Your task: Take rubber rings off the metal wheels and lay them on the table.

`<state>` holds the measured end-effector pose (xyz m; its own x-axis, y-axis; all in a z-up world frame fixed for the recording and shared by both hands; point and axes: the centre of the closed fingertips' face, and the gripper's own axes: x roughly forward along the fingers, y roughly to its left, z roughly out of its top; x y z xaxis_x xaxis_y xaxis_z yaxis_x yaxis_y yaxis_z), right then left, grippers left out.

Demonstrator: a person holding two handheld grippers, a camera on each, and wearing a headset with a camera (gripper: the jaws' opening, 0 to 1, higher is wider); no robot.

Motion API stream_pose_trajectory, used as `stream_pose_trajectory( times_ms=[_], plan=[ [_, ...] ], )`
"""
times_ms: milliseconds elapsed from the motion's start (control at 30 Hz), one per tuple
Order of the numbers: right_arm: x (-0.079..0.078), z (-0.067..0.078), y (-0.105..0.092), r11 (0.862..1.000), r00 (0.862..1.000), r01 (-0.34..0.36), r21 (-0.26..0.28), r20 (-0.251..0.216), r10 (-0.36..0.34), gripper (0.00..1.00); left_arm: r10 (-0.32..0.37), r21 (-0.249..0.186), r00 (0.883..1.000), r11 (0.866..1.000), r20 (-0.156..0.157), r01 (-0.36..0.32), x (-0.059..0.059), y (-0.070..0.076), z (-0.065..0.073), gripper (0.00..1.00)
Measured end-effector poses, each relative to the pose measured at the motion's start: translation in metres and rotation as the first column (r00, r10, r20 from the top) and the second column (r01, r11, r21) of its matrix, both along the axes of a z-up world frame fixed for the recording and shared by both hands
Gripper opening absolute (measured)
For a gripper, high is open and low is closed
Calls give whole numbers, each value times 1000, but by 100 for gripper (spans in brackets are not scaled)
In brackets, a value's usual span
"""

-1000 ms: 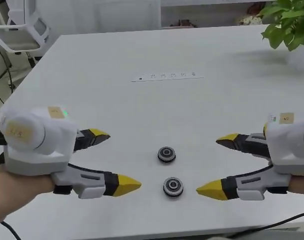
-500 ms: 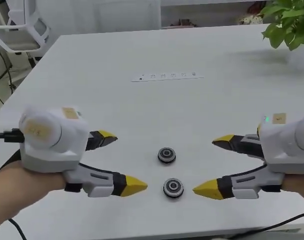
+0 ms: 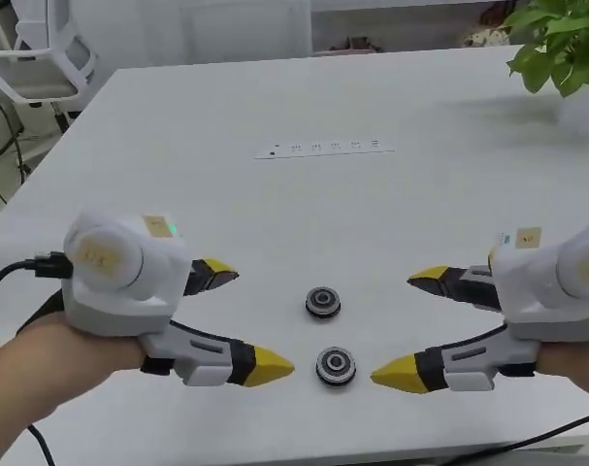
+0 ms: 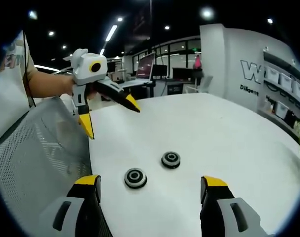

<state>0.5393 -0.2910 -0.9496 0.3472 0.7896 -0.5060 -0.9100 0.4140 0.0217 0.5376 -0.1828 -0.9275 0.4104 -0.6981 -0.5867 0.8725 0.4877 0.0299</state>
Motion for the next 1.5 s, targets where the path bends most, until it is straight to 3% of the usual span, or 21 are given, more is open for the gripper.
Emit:
stream_pose_trajectory(
  times_ms=[600,1500],
  plan=[
    [3,-11,2,1000,1000,-6,-6,3,6,88,-31,-1,999,1000,-14,31,3,-11,-12,78],
    [2,-27,11,998,999,-52,-22,-4,52,74,-104,30,993,994,-49,105,1,-32,-34,69]
  ],
)
